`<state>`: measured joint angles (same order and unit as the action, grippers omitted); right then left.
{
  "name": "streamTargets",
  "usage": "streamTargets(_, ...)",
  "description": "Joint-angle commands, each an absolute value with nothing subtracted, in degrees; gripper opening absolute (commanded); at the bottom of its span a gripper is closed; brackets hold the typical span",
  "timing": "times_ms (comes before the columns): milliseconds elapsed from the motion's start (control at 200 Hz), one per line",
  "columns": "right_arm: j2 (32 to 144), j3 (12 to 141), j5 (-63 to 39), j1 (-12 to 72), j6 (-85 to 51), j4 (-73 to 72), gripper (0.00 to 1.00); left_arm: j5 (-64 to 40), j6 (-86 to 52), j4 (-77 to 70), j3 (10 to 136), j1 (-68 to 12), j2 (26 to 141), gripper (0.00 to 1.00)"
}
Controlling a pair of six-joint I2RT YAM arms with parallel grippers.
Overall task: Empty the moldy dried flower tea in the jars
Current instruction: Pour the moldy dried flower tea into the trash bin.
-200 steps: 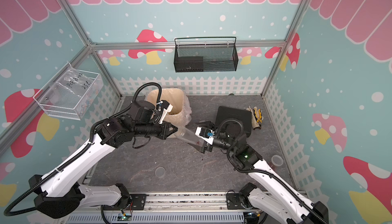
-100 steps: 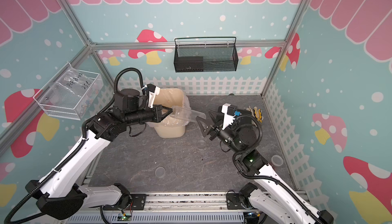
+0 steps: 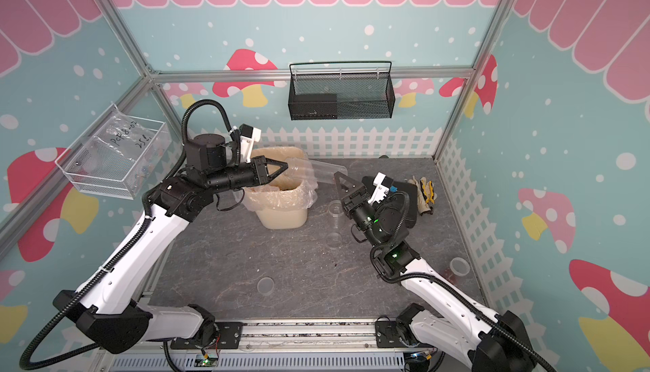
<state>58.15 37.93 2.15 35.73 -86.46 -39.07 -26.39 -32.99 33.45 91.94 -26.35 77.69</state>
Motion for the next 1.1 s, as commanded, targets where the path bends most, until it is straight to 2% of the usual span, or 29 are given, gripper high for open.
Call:
streamTargets(0, 60.0, 39.2, 3.8, 35.9, -94.0, -44.9, 0.89, -28.6, -34.6, 30.1, 91.8, -25.8, 76.9, 0.0)
streamTargets(510, 68.5, 40.9, 8.5, 36.0, -97.1, -55.7, 0.89, -30.9, -37.3, 26.9, 86.0, -25.4, 74.6, 0.0)
streamTargets(610, 70.6, 41.7, 8.9, 35.9, -98.0, -57.5, 0.84, -31.5, -38.4, 25.9, 84.5, -25.4, 74.1, 0.0)
streamTargets(850, 75.0, 42.1, 10.0, 36.0, -100.1, -65.3, 0.62, -32.3, -40.5, 23.3, 80.8, -25.4, 72.9, 0.0)
streamTargets(1066, 76.7, 42.1, 11.1, 36.0, -100.1, -67.0, 0.38, -31.0, -39.8, 23.4, 79.0, -25.3, 72.2, 0.0)
streamTargets(1096, 76.9, 42.1, 11.4, 35.9, -100.0, -67.1, 0.34, -30.6, -39.5, 23.5, 78.8, -25.2, 72.0, 0.03)
